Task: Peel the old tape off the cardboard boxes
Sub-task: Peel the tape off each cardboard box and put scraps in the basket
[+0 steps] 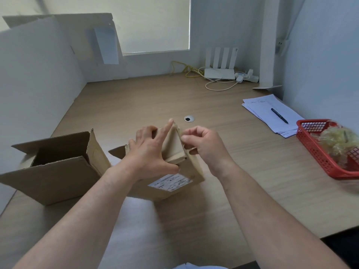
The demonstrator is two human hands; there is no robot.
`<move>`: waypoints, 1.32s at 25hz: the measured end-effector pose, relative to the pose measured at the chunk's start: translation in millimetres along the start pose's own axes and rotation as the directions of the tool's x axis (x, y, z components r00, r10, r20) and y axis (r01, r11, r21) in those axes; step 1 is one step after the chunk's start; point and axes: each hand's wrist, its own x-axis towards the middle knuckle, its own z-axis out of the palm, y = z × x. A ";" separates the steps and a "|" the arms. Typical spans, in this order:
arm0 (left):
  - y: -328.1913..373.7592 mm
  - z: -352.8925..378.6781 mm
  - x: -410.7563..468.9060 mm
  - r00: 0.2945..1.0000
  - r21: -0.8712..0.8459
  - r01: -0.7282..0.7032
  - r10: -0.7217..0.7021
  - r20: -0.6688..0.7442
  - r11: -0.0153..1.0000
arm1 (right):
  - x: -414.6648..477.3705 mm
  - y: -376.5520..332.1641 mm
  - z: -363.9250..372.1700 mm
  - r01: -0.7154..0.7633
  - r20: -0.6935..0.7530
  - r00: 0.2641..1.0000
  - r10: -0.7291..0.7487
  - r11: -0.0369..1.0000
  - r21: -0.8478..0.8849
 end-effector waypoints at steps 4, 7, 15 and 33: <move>-2.8 8.1 -10.5 0.991 -0.342 -0.034 -0.013 -0.135 0.939 | 8.7 -23.2 5.9 0.063 0.009 0.998 -0.063 0.997 0.042; -15.5 33.1 -29.5 0.992 -0.392 0.032 -0.077 -0.100 0.919 | 3.8 -8.0 19.4 -0.021 0.018 1.000 0.024 0.993 -0.119; -48.0 77.4 -80.5 0.990 -0.448 0.101 -0.132 -0.039 0.889 | -2.1 51.3 49.4 -0.199 -0.017 0.979 0.205 0.923 -0.330; -60.6 81.3 -48.4 0.998 0.010 0.053 -0.053 -0.015 0.999 | 6.1 72.0 50.6 -0.332 -0.112 0.942 0.316 0.923 -0.192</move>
